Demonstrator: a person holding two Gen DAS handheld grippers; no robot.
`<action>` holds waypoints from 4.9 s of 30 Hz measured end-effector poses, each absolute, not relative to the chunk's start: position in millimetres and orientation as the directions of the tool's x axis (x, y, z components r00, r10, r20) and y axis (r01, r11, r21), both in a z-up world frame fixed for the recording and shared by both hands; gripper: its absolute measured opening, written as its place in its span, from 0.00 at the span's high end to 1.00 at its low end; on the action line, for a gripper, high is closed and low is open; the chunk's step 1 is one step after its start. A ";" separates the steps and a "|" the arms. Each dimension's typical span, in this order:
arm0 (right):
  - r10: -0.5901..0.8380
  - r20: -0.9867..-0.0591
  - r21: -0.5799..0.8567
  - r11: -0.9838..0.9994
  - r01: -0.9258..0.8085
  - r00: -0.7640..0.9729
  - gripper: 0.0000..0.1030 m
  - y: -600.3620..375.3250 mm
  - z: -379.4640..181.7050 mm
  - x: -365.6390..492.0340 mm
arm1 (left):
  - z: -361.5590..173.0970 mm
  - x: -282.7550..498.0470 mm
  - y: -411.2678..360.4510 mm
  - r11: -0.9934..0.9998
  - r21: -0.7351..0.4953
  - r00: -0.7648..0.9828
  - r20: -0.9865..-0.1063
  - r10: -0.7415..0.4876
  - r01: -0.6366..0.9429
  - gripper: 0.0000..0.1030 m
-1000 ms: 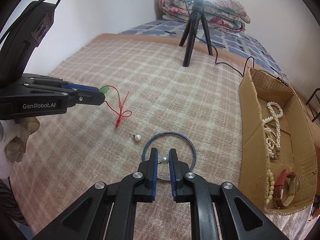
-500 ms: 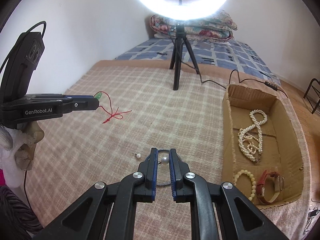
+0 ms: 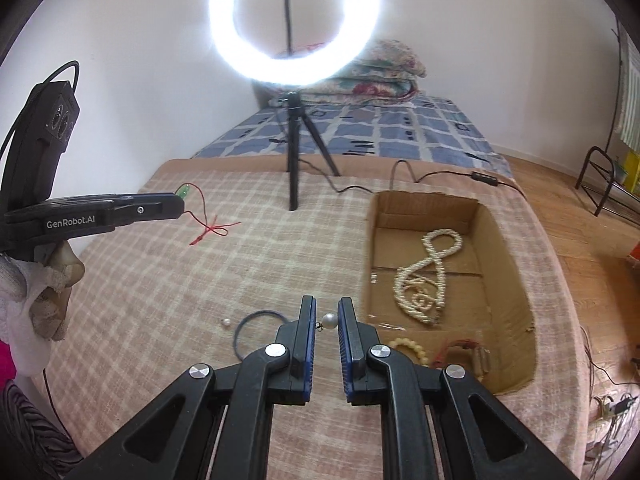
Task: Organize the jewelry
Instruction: 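Lift and carry the pendant and pearl bead in both grippers over the box, then open both grippers to drop the pendant and pearl bead into the box, then move both open tools back to the black bangle and remaining pearl bead, then close left gripper on the white pearl bead while right gripper grasps the black bangle rim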
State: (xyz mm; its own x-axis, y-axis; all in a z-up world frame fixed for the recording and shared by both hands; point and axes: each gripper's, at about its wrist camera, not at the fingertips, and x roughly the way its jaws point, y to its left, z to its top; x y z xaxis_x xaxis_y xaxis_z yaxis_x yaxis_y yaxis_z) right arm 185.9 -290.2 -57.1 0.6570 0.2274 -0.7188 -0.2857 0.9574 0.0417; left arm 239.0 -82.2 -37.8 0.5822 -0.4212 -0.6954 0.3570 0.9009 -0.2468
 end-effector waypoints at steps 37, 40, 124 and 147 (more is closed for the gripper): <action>0.088 -0.764 0.044 0.995 -0.084 0.639 0.91 -388.4 -91.7 227.0 | -77.4 326.9 -228.6 0.890 -0.179 0.539 -0.740 -0.403 0.420 0.89; 0.089 -0.761 0.044 0.995 -0.085 0.643 0.90 -387.9 -90.6 227.2 | -76.5 326.8 -230.3 0.892 -0.176 0.543 -0.739 -0.399 0.416 0.89; 0.232 -0.877 0.239 0.970 -0.036 0.421 0.61 -239.5 -171.8 182.6 | -162.2 215.9 -68.9 0.827 -0.110 0.365 -0.860 -0.358 0.552 0.67; 0.158 -0.870 0.207 0.977 0.055 0.467 0.68 -235.2 -184.6 198.3 | -182.5 229.1 -92.1 0.786 -0.028 0.381 -0.863 -0.331 0.618 0.81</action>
